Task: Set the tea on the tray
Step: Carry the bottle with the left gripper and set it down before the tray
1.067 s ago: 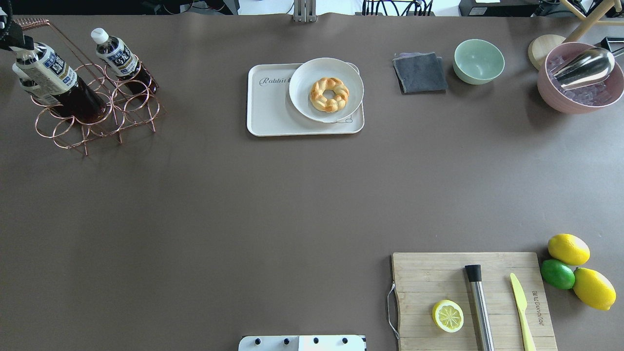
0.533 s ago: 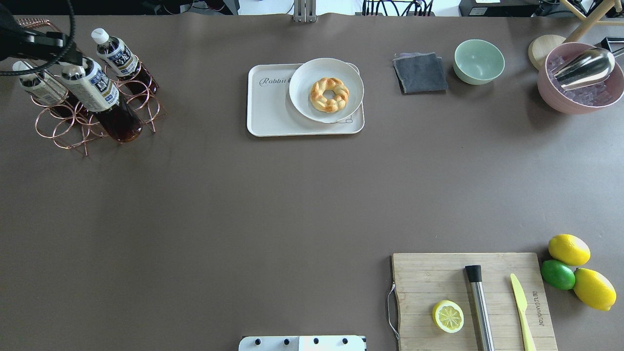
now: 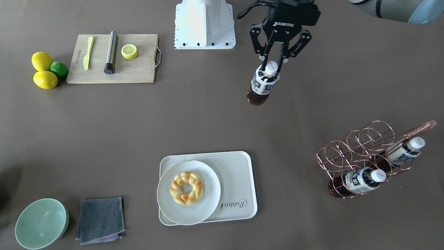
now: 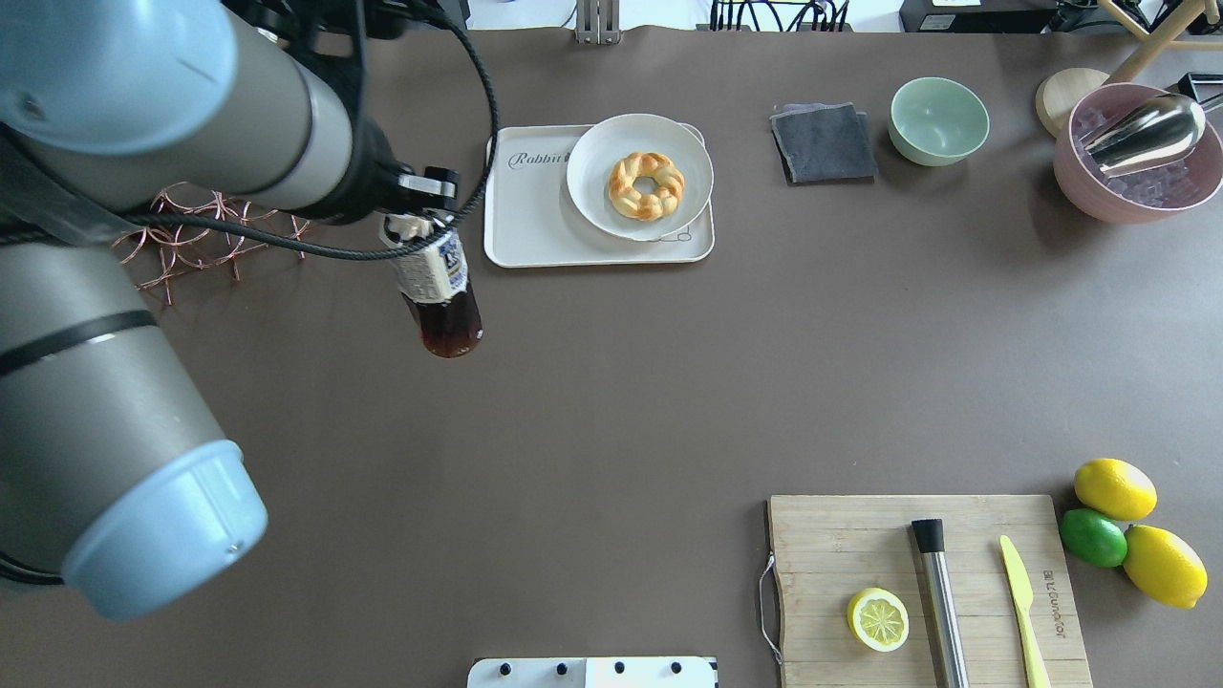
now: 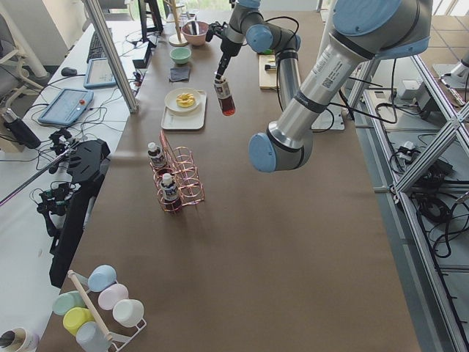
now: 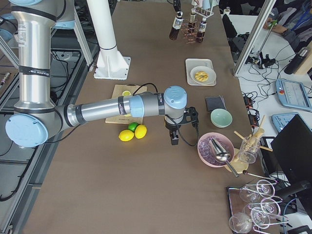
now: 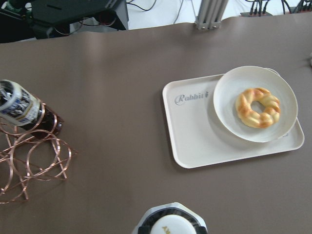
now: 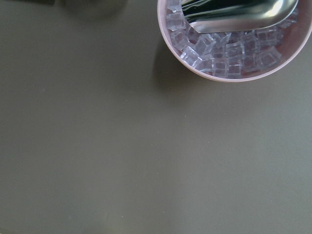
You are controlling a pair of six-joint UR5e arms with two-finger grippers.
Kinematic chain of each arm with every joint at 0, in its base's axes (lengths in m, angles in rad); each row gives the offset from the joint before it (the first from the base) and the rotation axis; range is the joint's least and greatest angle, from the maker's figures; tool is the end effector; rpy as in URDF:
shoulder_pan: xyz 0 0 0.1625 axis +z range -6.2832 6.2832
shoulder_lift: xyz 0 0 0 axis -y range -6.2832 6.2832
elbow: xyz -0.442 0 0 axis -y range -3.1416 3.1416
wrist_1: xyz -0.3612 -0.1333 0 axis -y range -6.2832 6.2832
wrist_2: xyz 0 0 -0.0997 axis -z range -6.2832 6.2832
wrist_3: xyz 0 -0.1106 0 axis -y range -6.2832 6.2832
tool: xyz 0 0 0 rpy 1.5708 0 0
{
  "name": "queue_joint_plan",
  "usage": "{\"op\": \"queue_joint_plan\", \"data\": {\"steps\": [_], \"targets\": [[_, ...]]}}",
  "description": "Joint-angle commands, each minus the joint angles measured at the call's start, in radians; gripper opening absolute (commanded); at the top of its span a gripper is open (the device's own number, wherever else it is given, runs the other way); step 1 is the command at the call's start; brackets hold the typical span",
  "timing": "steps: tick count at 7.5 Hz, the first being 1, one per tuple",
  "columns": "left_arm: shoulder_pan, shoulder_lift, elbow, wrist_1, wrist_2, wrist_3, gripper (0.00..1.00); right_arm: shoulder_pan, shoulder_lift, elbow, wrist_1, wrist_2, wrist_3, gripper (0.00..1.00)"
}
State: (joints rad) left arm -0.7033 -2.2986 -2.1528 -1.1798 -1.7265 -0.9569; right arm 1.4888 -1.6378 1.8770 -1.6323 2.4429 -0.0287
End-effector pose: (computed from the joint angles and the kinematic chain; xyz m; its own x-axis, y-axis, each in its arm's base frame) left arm 0.3326 -0.4343 0.1306 0.6922 0.1592 -0.7039 0.1788 0.9071 0.3810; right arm 0.0131 -0.4346 0.5703 0.6274 -0.2156 0.7482 0.0987 0.9752 0.1983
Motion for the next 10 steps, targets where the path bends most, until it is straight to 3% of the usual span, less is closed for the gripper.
{"op": "queue_joint_plan", "data": {"steps": [1,3,7,8,9,10], "targets": [[0.221,-0.094,0.167,-0.143,0.166,-0.069,0.00,-0.076,0.024,0.004,0.139,0.018,0.213,1.00],[0.303,-0.108,0.290,-0.292,0.238,-0.072,0.00,-0.111,0.024,0.001,0.221,0.019,0.294,1.00],[0.343,-0.105,0.312,-0.305,0.254,-0.065,0.00,-0.127,0.026,0.002,0.221,0.018,0.294,1.00],[0.343,-0.104,0.310,-0.305,0.254,-0.065,0.12,-0.127,0.027,0.005,0.221,0.018,0.296,1.00],[0.343,-0.099,0.310,-0.305,0.254,-0.053,0.92,-0.128,0.039,0.007,0.221,0.019,0.297,1.00],[0.341,-0.099,0.309,-0.304,0.255,-0.051,0.97,-0.137,0.059,0.007,0.223,0.019,0.326,1.00]]}}
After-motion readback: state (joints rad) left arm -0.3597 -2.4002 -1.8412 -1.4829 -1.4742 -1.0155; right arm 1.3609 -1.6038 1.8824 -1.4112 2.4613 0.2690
